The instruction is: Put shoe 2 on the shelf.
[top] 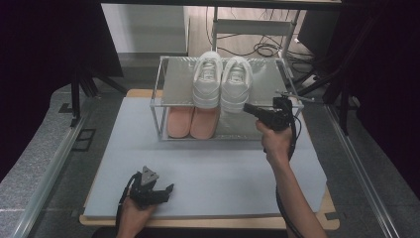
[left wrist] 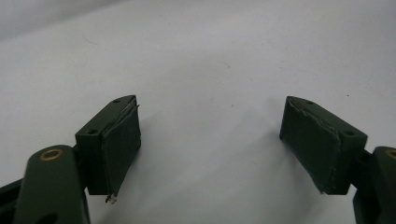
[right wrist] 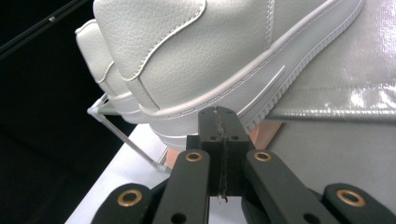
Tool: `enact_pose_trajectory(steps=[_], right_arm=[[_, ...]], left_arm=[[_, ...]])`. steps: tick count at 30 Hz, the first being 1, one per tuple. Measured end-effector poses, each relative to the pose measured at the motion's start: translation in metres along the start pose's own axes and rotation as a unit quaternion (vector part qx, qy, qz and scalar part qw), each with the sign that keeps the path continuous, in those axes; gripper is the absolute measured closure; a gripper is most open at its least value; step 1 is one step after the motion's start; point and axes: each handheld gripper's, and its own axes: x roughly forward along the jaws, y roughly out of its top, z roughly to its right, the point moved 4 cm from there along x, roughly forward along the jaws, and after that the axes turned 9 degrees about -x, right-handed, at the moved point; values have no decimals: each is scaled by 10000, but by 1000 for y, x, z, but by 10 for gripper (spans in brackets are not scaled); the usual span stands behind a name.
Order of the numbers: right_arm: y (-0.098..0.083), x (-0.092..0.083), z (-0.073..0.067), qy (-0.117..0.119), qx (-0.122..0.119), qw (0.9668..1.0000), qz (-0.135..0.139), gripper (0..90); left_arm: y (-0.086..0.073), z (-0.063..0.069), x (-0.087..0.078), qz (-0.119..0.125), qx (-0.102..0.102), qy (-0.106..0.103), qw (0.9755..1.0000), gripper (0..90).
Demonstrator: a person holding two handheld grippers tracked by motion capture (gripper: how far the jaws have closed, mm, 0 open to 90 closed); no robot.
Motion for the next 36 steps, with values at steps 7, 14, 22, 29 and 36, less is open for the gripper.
enact_pose_trajectory(steps=[7,14,22,29,36], right_arm=[[4,11,4,-133,-39,9999,22,898],[1,8,6,-58,-73,9999,-50,882],[-5,-4,3,-36,-354,9993,-120,722],[-11,-17,6,-20,-517,9986,-138,567],[-21,-28,11,-26,-839,9963,-167,465]], left_arm=[[0,0,0,2,-2,-1,10000,203],[0,0,0,3,0,1,10000,203],[0,0,0,2,1,3,10000,203],[0,0,0,-3,9,2,10000,203],[0,0,0,-11,20,4,10000,203]])
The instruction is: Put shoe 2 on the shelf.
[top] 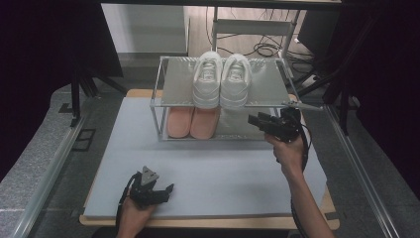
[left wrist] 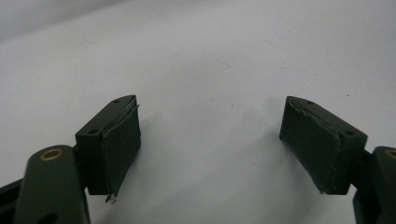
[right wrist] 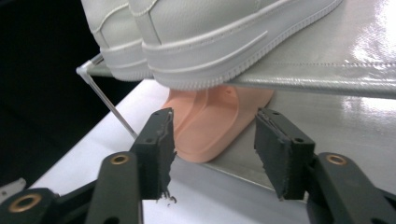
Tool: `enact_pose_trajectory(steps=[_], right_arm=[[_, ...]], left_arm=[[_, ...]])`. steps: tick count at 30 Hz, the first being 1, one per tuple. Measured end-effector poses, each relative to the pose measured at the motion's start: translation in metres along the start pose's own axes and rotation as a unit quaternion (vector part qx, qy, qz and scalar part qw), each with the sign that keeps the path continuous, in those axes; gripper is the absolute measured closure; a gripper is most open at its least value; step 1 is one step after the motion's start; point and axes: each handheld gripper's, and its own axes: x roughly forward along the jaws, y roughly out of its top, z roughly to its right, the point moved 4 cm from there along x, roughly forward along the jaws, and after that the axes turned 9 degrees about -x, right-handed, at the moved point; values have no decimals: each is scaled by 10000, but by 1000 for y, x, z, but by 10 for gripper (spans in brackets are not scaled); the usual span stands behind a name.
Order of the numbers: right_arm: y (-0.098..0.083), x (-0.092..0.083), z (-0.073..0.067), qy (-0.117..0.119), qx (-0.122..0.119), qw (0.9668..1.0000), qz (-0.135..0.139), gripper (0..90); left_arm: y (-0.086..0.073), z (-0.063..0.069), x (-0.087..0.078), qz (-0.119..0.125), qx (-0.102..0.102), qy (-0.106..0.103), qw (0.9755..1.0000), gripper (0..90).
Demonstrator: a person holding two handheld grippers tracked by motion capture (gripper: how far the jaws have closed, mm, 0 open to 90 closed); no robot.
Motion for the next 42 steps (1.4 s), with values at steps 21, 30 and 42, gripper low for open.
enact_pose_trajectory(steps=[21,30,42], right_arm=[[-51,-21,-1,-52,-1162,9922,-452,166],[-87,-24,-3,-91,-1443,9860,-832,135],[-157,-2,3,-246,-1641,9753,-1457,99]], left_arm=[[0,0,0,22,-20,7,10000,203],[0,0,0,14,-4,10,10000,203],[0,0,0,9,-16,12,10000,204]])
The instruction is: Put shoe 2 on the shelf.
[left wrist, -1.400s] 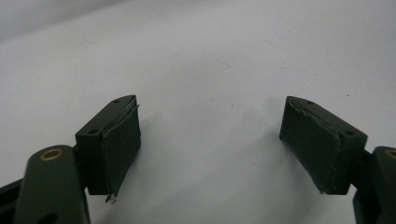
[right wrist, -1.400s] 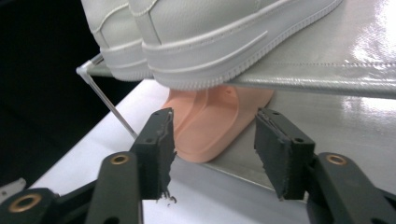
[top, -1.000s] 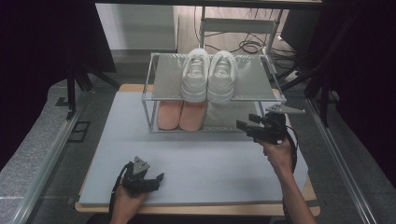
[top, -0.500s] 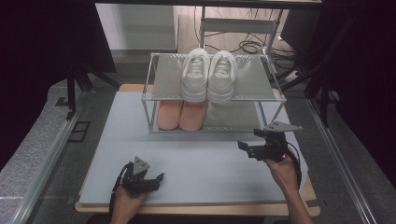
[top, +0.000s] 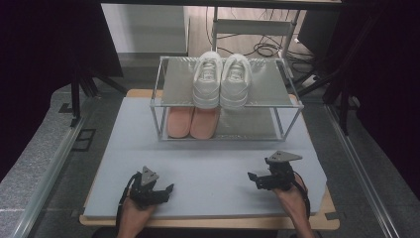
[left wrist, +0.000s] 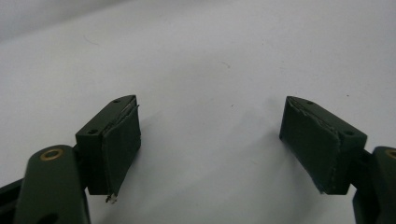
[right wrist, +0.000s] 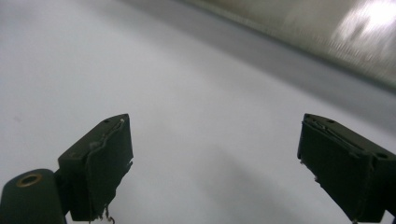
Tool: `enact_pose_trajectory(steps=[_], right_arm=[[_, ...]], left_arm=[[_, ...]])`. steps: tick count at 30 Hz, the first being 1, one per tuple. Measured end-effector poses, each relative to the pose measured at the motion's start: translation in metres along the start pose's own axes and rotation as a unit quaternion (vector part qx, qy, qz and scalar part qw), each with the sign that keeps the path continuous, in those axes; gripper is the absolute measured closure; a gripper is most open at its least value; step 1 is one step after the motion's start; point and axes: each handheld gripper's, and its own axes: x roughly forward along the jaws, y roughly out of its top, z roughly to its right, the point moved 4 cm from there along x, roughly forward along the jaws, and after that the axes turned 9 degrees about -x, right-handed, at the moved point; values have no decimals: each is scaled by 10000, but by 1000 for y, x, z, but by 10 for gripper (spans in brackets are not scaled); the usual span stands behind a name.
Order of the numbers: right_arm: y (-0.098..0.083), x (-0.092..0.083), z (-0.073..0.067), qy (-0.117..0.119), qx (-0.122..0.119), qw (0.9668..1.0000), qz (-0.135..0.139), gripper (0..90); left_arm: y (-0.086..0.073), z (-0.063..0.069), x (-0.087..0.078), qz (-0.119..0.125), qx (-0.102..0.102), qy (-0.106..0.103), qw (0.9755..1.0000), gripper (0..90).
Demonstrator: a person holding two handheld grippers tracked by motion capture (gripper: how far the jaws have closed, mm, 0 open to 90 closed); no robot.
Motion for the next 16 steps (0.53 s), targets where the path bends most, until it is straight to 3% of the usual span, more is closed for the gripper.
enact_pose_trajectory(steps=[7,9,16], right_arm=[[-25,22,-6,19,-38,9995,-313,94],[-24,23,-8,-46,-142,9992,-358,94],[-25,23,-8,-39,-126,9993,-345,93]], left_arm=[[0,0,0,0,-2,3,10000,204],[0,0,0,1,0,5,10000,204],[0,0,0,0,5,4,10000,205]])
